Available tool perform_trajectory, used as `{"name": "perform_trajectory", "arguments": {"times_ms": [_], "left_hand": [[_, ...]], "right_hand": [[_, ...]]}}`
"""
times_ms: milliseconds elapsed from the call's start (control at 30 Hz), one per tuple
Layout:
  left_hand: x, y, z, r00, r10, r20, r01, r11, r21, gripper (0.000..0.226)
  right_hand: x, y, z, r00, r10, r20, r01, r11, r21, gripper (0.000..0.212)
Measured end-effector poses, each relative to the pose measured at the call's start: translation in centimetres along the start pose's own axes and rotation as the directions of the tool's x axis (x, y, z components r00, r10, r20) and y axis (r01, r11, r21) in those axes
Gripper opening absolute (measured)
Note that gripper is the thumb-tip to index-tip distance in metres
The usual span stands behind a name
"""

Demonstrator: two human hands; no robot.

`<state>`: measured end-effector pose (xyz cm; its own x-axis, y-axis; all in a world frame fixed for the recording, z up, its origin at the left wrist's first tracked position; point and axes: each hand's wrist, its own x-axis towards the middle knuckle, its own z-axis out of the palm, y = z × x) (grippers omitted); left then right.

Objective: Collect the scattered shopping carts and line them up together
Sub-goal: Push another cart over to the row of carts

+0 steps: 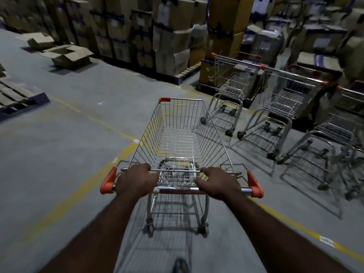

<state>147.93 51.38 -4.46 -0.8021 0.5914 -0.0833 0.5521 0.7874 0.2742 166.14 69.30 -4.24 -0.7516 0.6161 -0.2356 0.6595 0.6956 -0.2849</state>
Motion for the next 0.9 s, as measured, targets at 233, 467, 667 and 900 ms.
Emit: {"name": "perform_trajectory", "arguments": {"times_ms": [233, 467, 667, 900], "left_hand": [[15.3, -1.1, -1.6, 1.0, -0.019, -0.006, 0.019, 1.0, 0.006, 0.038], [29.6, -2.5, -3.6, 0.998, -0.055, 0.016, 0.055, 0.998, -0.027, 0.05], [40.9, -3.3, -4.7, 1.0, -0.02, 0.018, 0.02, 1.0, -0.016, 0.054], [56.3, -4.2, -5.6, 0.993, 0.112, 0.044, -0.111, 0.994, -0.016, 0.039]], "right_hand": [[14.8, -3.2, -2.6, 1.0, 0.029, -0.005, -0.029, 0.998, 0.051, 0.082], [28.4, -6.5, -4.9, 0.999, 0.031, 0.019, -0.032, 0.997, 0.065, 0.079], [38.2, -8.8, -6.8, 0.998, 0.052, 0.024, -0.054, 0.995, 0.078, 0.077], [49.9, -11.8, -9.1, 0.99, 0.144, -0.003, -0.143, 0.987, 0.075, 0.074]]}}
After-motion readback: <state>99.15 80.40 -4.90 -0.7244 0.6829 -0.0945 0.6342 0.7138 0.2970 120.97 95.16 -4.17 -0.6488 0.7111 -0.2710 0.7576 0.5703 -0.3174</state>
